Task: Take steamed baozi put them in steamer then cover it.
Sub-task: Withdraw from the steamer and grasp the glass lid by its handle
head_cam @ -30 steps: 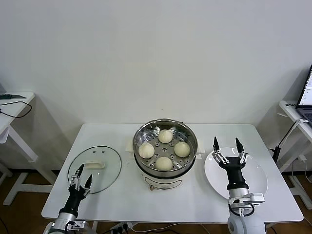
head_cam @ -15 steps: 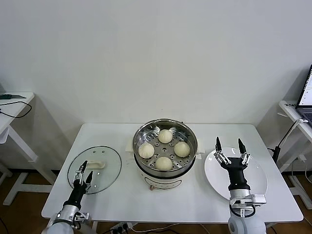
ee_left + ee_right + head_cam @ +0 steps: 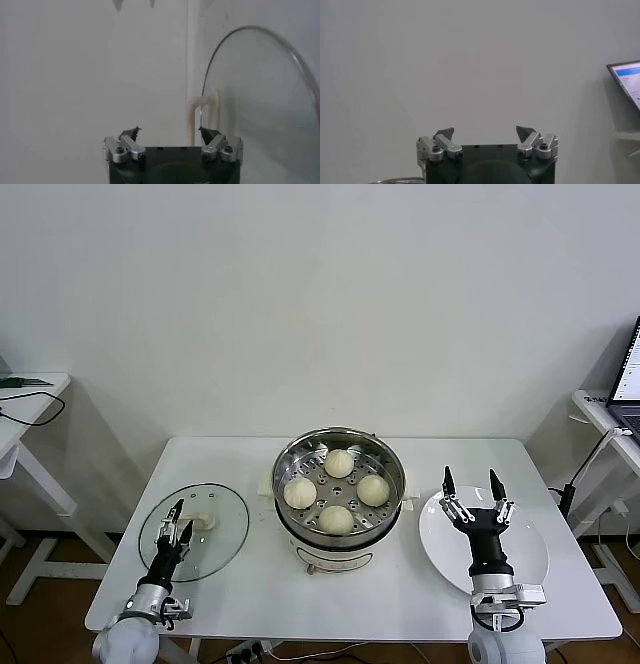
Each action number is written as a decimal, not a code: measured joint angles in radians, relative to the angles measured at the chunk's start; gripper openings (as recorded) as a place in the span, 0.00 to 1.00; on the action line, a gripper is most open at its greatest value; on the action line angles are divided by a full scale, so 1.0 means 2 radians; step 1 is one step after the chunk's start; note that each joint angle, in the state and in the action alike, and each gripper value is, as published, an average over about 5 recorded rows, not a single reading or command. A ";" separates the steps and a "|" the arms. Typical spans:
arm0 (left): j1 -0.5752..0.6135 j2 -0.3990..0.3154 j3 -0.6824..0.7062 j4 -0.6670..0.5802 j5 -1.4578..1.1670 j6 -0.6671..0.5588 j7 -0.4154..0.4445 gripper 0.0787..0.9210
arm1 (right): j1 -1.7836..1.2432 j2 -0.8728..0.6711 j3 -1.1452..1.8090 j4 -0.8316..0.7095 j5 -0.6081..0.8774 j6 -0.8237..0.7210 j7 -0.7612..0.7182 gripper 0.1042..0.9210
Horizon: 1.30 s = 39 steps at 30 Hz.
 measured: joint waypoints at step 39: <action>-0.049 -0.009 -0.004 0.058 0.040 0.010 -0.031 0.13 | 0.011 0.005 -0.009 -0.024 -0.013 0.010 0.001 0.88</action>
